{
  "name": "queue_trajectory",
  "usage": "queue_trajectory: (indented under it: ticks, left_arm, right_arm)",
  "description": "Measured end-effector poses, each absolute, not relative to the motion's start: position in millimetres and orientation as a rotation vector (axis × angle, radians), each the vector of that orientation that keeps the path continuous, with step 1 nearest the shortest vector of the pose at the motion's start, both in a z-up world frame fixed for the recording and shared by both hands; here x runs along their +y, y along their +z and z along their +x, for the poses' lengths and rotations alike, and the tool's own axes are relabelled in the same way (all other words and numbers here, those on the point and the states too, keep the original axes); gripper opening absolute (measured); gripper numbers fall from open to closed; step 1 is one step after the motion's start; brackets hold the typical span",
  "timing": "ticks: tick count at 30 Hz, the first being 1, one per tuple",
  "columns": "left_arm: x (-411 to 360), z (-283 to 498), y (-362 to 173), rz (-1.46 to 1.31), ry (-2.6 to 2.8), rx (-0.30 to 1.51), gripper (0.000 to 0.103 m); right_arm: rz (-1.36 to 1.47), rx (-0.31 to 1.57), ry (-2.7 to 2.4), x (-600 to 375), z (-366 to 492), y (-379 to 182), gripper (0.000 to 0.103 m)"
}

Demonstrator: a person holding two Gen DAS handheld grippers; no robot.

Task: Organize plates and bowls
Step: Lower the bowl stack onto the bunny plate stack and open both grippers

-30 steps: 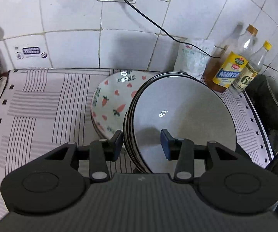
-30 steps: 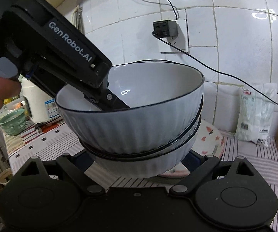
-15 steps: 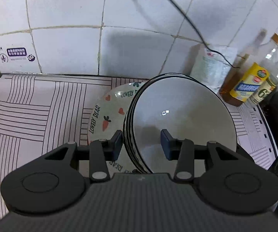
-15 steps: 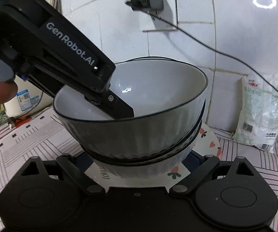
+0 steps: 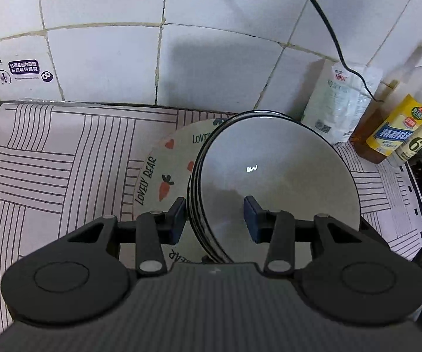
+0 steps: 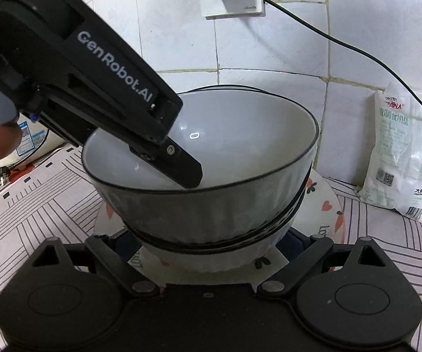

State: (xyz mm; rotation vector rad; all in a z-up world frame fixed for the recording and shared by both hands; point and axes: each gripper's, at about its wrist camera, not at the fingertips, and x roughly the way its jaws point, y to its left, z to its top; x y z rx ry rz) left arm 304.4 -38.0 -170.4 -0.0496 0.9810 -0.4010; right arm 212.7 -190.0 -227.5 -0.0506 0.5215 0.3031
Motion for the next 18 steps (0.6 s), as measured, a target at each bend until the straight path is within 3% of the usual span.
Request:
queue_trajectory:
  ticks: [8, 10, 18]
  left_arm:
    - [-36, 300, -170, -0.082, -0.364, 0.979, 0.042]
    - [-35, 294, -166, -0.077, -0.326, 0.955, 0.049]
    - [-27, 262, -133, -0.050, -0.277, 0.889, 0.055]
  right_arm:
    - [0.002, 0.555, 0.290, -190, 218, -228, 0.096]
    - [0.016, 0.568, 0.272, -189, 216, -225, 0.096]
    - [0.065, 0.570, 0.246, -194, 174, -202, 0.097]
